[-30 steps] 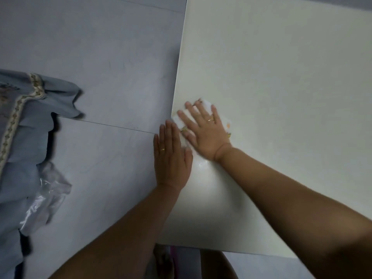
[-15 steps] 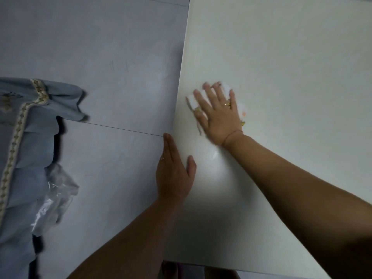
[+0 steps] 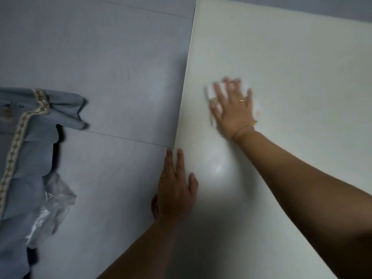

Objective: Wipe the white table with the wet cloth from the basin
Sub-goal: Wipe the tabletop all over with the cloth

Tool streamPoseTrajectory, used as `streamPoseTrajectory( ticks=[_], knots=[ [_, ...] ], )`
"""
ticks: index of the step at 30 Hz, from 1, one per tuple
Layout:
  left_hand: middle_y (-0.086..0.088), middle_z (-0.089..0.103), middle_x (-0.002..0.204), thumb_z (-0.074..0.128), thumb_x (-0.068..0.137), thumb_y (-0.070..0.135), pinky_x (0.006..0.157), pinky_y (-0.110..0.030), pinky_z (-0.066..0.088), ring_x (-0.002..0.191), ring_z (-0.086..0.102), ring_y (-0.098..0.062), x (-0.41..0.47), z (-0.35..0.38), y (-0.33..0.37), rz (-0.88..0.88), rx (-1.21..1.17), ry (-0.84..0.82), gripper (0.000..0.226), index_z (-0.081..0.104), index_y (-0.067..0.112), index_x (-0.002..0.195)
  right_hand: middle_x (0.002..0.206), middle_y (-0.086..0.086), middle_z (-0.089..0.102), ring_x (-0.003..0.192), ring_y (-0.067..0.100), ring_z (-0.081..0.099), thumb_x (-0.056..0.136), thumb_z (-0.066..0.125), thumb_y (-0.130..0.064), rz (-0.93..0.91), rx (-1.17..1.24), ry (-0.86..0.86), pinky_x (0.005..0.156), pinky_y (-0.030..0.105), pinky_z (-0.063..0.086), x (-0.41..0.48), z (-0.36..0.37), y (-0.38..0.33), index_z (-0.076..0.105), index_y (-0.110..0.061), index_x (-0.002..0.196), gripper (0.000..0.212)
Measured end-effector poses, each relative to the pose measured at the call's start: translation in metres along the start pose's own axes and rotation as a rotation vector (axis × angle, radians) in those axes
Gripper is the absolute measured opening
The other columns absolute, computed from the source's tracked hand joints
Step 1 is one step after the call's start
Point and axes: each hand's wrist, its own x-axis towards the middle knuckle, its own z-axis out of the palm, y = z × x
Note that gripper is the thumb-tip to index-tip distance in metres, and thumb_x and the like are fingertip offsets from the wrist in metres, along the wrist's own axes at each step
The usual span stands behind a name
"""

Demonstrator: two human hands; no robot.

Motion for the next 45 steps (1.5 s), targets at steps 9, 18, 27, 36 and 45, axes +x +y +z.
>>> streamPoseTrajectory(
  ticks=[9, 18, 27, 36, 45],
  knots=[
    [-0.025, 0.034, 0.149, 0.041, 0.090, 0.032, 0.109, -0.052, 0.036, 0.138, 0.033, -0.039, 0.002, -0.003, 0.001, 0.050, 0.123, -0.008, 0.062, 0.037, 0.000, 0.143, 0.161, 0.005, 0.003, 0.147, 0.027, -0.001, 0.099, 0.022, -0.045, -0.219, 0.006, -0.050, 0.115, 0.052, -0.007, -0.008, 0.004, -0.074, 0.008, -0.026, 0.151, 0.058],
    [-0.017, 0.025, 0.155, 0.048, 0.092, 0.033, 0.118, -0.044, 0.019, 0.145, 0.021, -0.031, 0.095, -0.017, 0.037, 0.179, 0.104, 0.060, 0.068, 0.027, 0.000, 0.147, 0.161, 0.005, -0.004, 0.147, 0.029, -0.009, 0.100, 0.020, -0.041, 0.493, 0.158, 0.056, 0.115, 0.053, -0.009, 0.052, -0.007, -0.029, 0.001, -0.025, 0.152, 0.058],
    [-0.017, 0.019, 0.157, 0.037, 0.094, 0.045, 0.119, -0.046, 0.019, 0.147, 0.014, -0.031, 0.157, -0.001, 0.053, 0.315, 0.218, 0.041, 0.069, 0.024, 0.005, 0.150, 0.161, 0.001, 0.006, 0.148, 0.021, 0.001, 0.100, 0.025, -0.044, -0.032, 0.051, 0.056, 0.116, 0.046, -0.006, 0.088, -0.023, 0.045, 0.012, -0.029, 0.151, 0.055],
    [-0.018, 0.031, 0.153, 0.043, 0.092, 0.043, 0.118, -0.046, 0.020, 0.145, 0.020, -0.032, 0.159, -0.002, 0.054, 0.314, 0.186, 0.045, 0.066, 0.037, 0.004, 0.145, 0.161, 0.002, 0.006, 0.148, 0.024, 0.002, 0.099, 0.025, -0.044, -0.242, -0.014, -0.004, 0.115, 0.050, -0.004, 0.120, -0.025, -0.033, 0.010, -0.027, 0.151, 0.057],
    [-0.015, 0.019, 0.158, 0.039, 0.094, 0.043, 0.118, -0.047, 0.020, 0.147, 0.012, -0.031, 0.159, 0.000, 0.052, 0.306, 0.208, 0.028, 0.068, 0.026, 0.006, 0.149, 0.161, 0.005, -0.005, 0.146, 0.030, -0.008, 0.099, 0.018, -0.043, 0.346, 0.074, 0.044, 0.113, 0.057, -0.006, 0.172, -0.035, -0.021, -0.001, -0.023, 0.151, 0.059]
  ],
)
